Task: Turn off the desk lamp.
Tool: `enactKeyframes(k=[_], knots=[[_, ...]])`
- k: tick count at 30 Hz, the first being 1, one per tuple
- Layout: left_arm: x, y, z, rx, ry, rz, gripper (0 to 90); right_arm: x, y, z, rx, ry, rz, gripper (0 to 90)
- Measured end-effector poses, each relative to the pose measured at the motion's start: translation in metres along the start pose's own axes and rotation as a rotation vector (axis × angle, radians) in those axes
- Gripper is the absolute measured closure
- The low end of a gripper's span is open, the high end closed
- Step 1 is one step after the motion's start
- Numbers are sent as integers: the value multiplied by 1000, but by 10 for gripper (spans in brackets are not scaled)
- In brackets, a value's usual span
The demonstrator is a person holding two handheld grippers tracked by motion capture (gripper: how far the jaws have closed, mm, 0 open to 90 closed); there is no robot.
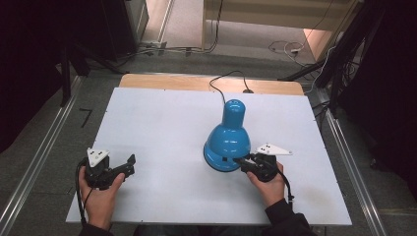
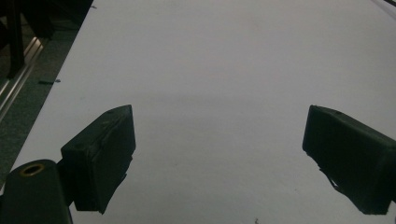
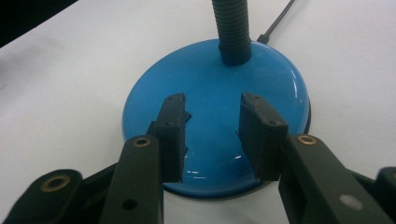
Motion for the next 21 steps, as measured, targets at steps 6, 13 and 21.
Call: enactKeyframes(k=[6, 13, 21], knots=[[0, 0, 0, -1, -1, -1, 103, -4, 5, 1, -6, -10, -5, 556], [0, 0, 0, 0, 0, 0, 103, -8, 9, 2, -12, -14, -7, 516], [0, 0, 0, 0, -1, 0, 103, -15, 17, 2, -18, -27, -18, 497]])
Point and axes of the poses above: each handheld gripper's, and its own axes: y roughly backward along the jaws, z roughly out of its top, x roughly to its left, the point moved 8 cm from there along -y, roughly forward along the jaws, and after that the axes turned 1 degree about y, right-handed, at the moved point
